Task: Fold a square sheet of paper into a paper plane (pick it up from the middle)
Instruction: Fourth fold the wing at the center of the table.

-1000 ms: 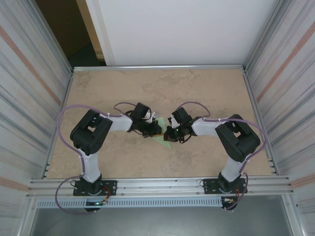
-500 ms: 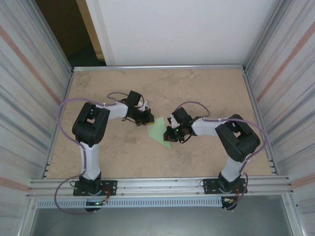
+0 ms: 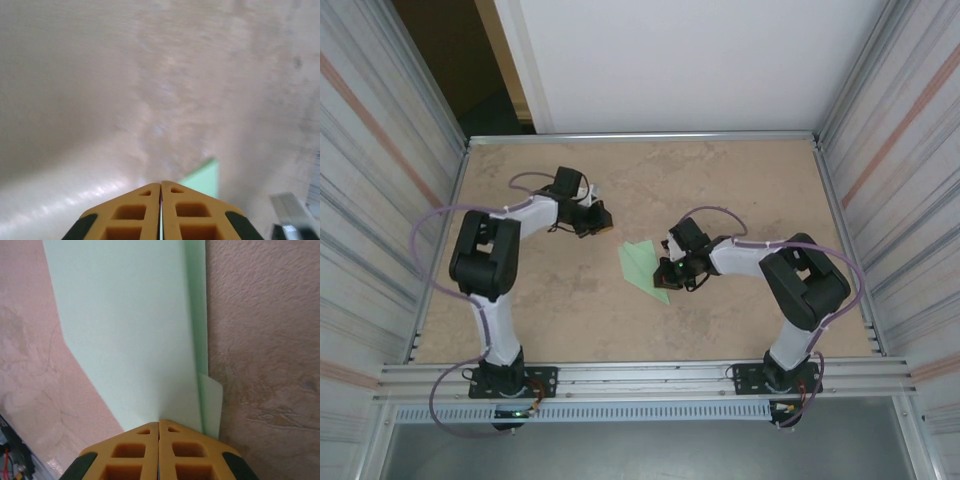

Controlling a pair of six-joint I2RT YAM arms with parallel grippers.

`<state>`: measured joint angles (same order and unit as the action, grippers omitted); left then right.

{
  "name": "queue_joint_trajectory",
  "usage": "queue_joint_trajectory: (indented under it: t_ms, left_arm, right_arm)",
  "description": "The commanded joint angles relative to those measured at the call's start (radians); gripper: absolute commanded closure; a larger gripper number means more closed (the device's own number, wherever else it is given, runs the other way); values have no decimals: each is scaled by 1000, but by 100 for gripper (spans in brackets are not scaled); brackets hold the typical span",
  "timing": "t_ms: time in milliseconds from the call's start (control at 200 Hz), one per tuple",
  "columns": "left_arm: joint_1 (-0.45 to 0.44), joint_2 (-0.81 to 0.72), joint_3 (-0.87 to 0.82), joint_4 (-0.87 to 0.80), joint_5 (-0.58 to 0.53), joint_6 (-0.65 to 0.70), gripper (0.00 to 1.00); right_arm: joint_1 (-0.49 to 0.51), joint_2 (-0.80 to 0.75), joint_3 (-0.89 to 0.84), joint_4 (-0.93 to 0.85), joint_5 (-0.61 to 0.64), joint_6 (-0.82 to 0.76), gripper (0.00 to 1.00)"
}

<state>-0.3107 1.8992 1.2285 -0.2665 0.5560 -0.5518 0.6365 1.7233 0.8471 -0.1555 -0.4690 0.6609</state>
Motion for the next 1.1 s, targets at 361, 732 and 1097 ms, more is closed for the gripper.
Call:
queue_joint_trajectory:
  t_ms: [361,732,1097]
  left_arm:
    - [-203,-95,-257,265,22,-222,83]
    - [-208,-47,-276,257,-11,-225,88]
    - [-210,-17,-300,263,-9,-224,87]
  right_arm:
    - [-82,-163,-48,76,38,65,60]
    - [-23,-6,41,24,15,1,66]
    - [2,80,101,24,4,-34,74]
